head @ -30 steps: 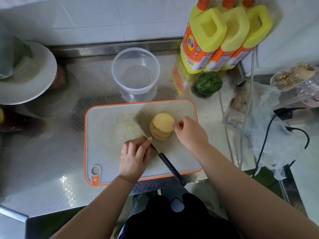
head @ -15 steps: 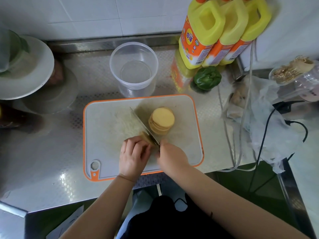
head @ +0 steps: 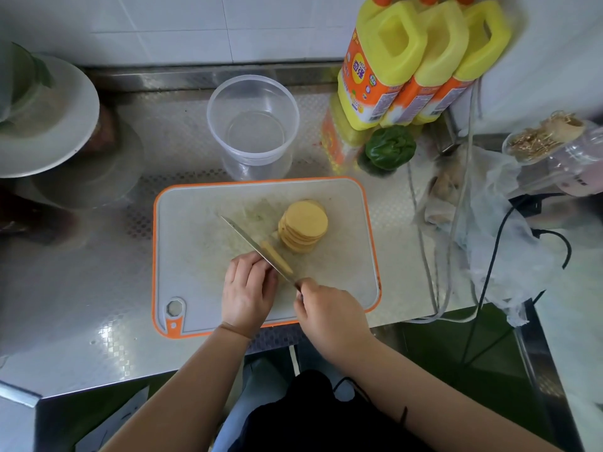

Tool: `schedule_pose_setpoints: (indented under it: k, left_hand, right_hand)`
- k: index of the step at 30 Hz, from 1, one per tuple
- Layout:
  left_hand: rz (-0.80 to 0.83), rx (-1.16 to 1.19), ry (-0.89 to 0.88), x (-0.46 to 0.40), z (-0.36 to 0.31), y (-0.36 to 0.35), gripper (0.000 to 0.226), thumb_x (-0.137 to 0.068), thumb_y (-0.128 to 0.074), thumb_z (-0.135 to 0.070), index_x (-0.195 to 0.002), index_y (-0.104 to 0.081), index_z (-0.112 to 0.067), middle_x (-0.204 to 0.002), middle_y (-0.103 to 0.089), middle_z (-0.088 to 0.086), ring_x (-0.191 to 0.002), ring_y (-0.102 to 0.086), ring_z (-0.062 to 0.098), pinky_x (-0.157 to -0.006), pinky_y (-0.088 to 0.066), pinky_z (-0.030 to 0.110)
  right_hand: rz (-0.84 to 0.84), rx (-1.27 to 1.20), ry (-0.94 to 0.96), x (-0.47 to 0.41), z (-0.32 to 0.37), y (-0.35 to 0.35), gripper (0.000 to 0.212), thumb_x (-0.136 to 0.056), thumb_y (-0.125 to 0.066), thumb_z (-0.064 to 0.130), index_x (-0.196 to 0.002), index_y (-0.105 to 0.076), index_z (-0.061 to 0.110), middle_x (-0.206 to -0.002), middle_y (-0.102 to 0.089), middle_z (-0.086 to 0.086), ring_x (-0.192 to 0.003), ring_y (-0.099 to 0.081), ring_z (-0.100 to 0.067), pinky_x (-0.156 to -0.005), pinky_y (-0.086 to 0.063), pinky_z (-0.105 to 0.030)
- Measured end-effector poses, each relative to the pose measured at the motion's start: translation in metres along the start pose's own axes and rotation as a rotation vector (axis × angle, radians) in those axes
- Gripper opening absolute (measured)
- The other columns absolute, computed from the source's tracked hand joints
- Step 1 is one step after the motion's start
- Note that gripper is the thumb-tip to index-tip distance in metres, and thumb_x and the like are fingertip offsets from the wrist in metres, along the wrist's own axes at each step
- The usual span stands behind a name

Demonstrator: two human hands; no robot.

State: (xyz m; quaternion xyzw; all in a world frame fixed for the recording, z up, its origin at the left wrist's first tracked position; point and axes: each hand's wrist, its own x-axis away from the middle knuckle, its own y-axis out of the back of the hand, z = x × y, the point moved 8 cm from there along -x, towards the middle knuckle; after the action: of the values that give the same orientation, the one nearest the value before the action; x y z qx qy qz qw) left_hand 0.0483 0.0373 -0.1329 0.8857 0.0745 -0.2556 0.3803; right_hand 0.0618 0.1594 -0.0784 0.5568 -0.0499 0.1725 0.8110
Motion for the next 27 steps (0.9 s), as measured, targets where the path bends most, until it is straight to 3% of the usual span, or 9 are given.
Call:
schedule_pose_setpoints:
  k: [9,11,12,14,16,18,20,22,27]
  left_hand:
    - [0.000,0.011,0.014,0.000,0.002,0.000,0.016,-0.091,-0.058,-0.009,-0.107,-0.054,-0.010,-0.111,-0.051,0.005,-0.098,-0.051,0.027,-0.090,-0.041,0.032]
    - [-0.008,0.005,0.015,-0.001,0.003,-0.001,0.016,-0.091,-0.057,-0.009,-0.106,-0.052,-0.010,-0.111,-0.050,0.006,-0.098,-0.050,0.027,-0.090,-0.040,0.031]
    - [-0.011,0.004,0.016,-0.001,0.003,-0.001,0.016,-0.090,-0.057,-0.009,-0.105,-0.052,-0.010,-0.111,-0.050,0.006,-0.097,-0.050,0.027,-0.089,-0.039,0.032]
    - [-0.016,0.008,0.016,-0.001,0.003,-0.002,0.016,-0.090,-0.057,-0.010,-0.105,-0.052,-0.010,-0.111,-0.050,0.006,-0.097,-0.049,0.027,-0.089,-0.039,0.032]
    - [-0.015,0.014,0.021,-0.001,0.004,-0.002,0.017,-0.090,-0.058,-0.010,-0.105,-0.052,-0.010,-0.112,-0.050,0.006,-0.097,-0.050,0.027,-0.089,-0.040,0.033]
    - [-0.015,0.016,0.028,0.000,0.006,-0.002,0.016,-0.090,-0.058,-0.011,-0.105,-0.052,-0.010,-0.111,-0.050,0.006,-0.097,-0.050,0.027,-0.088,-0.040,0.033]
    - [-0.013,0.018,0.034,0.000,0.007,-0.003,0.016,-0.091,-0.059,-0.012,-0.105,-0.052,-0.010,-0.112,-0.051,0.006,-0.097,-0.050,0.027,-0.089,-0.039,0.032]
    - [-0.006,0.022,0.042,0.001,0.009,-0.004,0.017,-0.090,-0.060,-0.012,-0.106,-0.052,-0.011,-0.112,-0.051,0.005,-0.096,-0.050,0.027,-0.092,-0.037,0.027]
    - [0.008,0.016,0.040,0.001,0.010,-0.004,0.017,-0.090,-0.059,-0.012,-0.106,-0.052,-0.011,-0.111,-0.050,0.006,-0.095,-0.050,0.027,-0.090,-0.039,0.030]
  right_hand:
    - [0.046,0.049,-0.055,-0.005,0.001,-0.004,0.019,-0.098,-0.044,0.024,-0.097,-0.058,0.011,-0.081,-0.066,-0.006,-0.075,-0.065,-0.026,-0.057,-0.034,-0.029]
    - [0.016,0.120,-0.067,-0.006,0.003,-0.003,0.015,-0.080,-0.071,0.020,-0.075,-0.060,0.012,-0.057,-0.061,-0.002,-0.052,-0.063,-0.021,-0.047,-0.028,-0.022]
    - [0.017,0.164,-0.067,-0.008,0.004,-0.004,0.026,-0.063,-0.084,0.020,-0.063,-0.058,0.014,-0.045,-0.053,0.002,-0.038,-0.056,-0.016,-0.043,-0.022,-0.019]
    - [0.039,0.186,-0.112,-0.012,0.000,-0.008,0.042,-0.039,-0.093,0.020,-0.051,-0.053,0.018,-0.034,-0.042,0.005,-0.026,-0.044,-0.011,-0.041,-0.014,-0.015]
    - [0.045,0.183,-0.132,-0.015,-0.001,-0.011,0.045,-0.034,-0.095,0.019,-0.050,-0.053,0.018,-0.034,-0.043,0.005,-0.025,-0.044,-0.011,-0.040,-0.013,-0.015]
    - [0.067,0.211,-0.112,-0.017,0.002,-0.014,0.030,-0.057,-0.088,0.018,-0.065,-0.060,0.015,-0.047,-0.056,0.002,-0.039,-0.057,-0.015,-0.042,-0.021,-0.018]
    - [0.121,0.195,-0.120,-0.020,-0.001,-0.021,0.006,-0.089,-0.062,0.015,-0.092,-0.058,0.012,-0.077,-0.067,-0.004,-0.071,-0.067,-0.023,-0.053,-0.033,-0.025]
    - [0.174,0.131,-0.155,-0.022,-0.007,-0.026,0.009,-0.096,-0.047,0.011,-0.103,-0.053,0.010,-0.091,-0.066,-0.007,-0.087,-0.065,-0.029,-0.060,-0.035,-0.029]
    - [0.211,0.115,-0.167,-0.027,-0.006,-0.027,0.013,-0.097,-0.044,0.010,-0.107,-0.053,0.008,-0.097,-0.066,-0.009,-0.092,-0.064,-0.029,-0.063,-0.037,-0.030]
